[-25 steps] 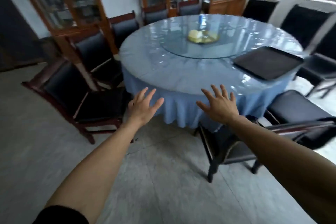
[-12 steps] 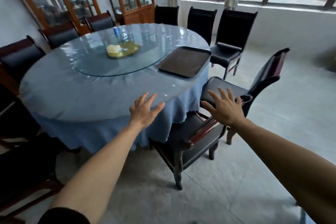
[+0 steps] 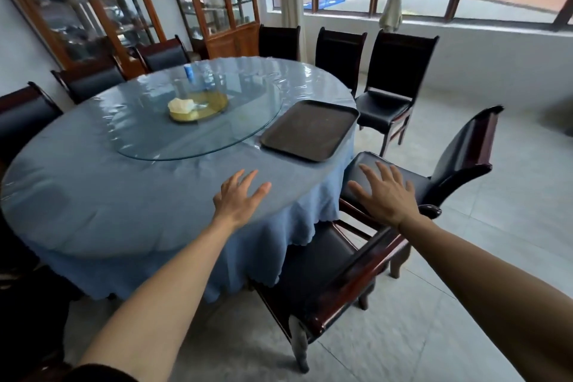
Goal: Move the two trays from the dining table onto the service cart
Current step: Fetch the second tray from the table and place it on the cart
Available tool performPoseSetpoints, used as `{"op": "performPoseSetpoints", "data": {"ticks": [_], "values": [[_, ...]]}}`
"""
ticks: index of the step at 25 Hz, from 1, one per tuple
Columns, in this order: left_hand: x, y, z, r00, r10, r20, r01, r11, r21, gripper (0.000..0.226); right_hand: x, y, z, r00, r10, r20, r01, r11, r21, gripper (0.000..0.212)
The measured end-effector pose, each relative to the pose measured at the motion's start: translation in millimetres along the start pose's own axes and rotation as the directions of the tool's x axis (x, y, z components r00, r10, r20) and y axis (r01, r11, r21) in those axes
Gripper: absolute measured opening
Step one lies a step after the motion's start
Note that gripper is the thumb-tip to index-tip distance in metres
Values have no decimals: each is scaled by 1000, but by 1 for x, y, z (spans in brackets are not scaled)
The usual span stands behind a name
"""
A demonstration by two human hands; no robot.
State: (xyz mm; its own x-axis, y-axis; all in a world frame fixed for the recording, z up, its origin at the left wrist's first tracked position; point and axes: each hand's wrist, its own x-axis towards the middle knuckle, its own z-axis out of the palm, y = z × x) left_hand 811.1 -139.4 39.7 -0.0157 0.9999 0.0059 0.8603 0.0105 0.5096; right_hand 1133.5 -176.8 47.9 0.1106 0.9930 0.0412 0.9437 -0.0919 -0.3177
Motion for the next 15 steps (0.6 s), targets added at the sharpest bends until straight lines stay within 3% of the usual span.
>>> {"op": "performPoseSetpoints", "data": {"ticks": [7,15], "values": [[136,-24,9,997,40,72,-39,999,-26,81,101,-35,24,994,112,-15,-111,993,44,68],[333,-63,10,973,81,217,-66,995,-73,81,242,-81,62,949,316,-2,-315,944,95,67]]}}
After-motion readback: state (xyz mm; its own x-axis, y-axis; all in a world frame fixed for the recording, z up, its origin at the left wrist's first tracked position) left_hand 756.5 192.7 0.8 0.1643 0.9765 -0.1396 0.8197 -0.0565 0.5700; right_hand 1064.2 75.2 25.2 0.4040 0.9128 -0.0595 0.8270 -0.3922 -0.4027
